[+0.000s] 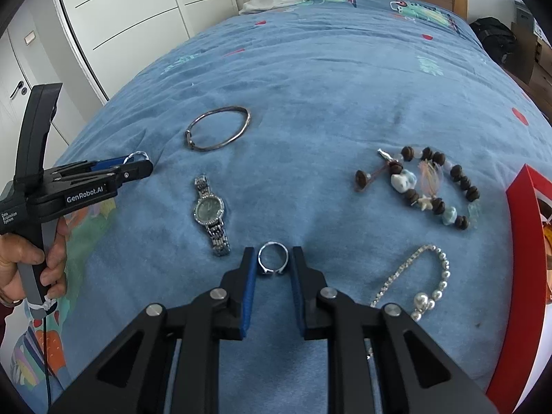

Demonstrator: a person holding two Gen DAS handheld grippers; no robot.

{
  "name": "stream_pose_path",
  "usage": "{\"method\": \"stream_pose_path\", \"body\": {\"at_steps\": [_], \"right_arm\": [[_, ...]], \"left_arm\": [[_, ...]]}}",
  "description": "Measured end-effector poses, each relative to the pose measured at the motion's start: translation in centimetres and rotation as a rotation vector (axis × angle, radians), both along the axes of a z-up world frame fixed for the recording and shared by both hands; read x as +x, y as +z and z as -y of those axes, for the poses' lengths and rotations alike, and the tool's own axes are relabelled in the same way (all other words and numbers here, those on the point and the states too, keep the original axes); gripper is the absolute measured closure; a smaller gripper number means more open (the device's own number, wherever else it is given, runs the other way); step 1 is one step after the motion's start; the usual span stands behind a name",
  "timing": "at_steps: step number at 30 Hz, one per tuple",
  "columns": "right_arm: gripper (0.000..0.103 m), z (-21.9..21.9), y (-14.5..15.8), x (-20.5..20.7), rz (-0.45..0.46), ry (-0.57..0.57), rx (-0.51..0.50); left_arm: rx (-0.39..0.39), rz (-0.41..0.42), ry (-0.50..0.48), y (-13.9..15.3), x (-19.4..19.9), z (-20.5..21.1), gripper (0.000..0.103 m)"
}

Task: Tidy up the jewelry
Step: 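Grasp the twisted silver hoop with the left gripper while the right gripper grasps the small silver ring, then carry the twisted hoop and silver ring into the red box and release both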

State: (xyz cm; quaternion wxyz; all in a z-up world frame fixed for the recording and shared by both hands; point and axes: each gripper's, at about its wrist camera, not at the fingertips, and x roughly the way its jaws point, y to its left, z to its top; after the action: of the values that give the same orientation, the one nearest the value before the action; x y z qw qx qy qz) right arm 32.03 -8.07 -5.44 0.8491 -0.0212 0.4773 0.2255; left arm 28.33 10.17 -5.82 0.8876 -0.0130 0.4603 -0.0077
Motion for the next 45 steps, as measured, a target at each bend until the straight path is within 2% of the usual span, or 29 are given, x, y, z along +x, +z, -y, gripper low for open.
{"method": "stream_pose_path", "body": {"at_steps": [9,17,25,33,39,45], "right_arm": [[0.085,1.2,2.6,-1.9,0.034,-0.007,0.043],[0.085,5.5,6.8,-4.6,0.095,-0.06,0.055],[0.085,15.6,9.3,-6.7,0.125,-0.187,0.003],[0.085,26.0,8.7,-7.7,0.097,-0.307,-0.046],[0.085,29.7,6.8,-7.5,0.051,-0.325,-0.042],[0.084,31.0,5.1,-7.0,0.011,-0.292,-0.037]], "left_arm": [[0.008,0.016,-0.027,2.4,-2.0,1.0,0.065],[-0.008,0.046,-0.075,6.2,-3.5,4.8,0.065],[-0.069,0.07,-0.223,9.0,-4.3,14.4,0.065],[-0.121,0.057,-0.398,9.5,-3.9,26.6,0.065],[-0.124,0.016,-0.497,8.4,-3.9,33.4,0.065],[-0.114,-0.031,-0.536,6.4,-3.8,36.3,0.065]]}}
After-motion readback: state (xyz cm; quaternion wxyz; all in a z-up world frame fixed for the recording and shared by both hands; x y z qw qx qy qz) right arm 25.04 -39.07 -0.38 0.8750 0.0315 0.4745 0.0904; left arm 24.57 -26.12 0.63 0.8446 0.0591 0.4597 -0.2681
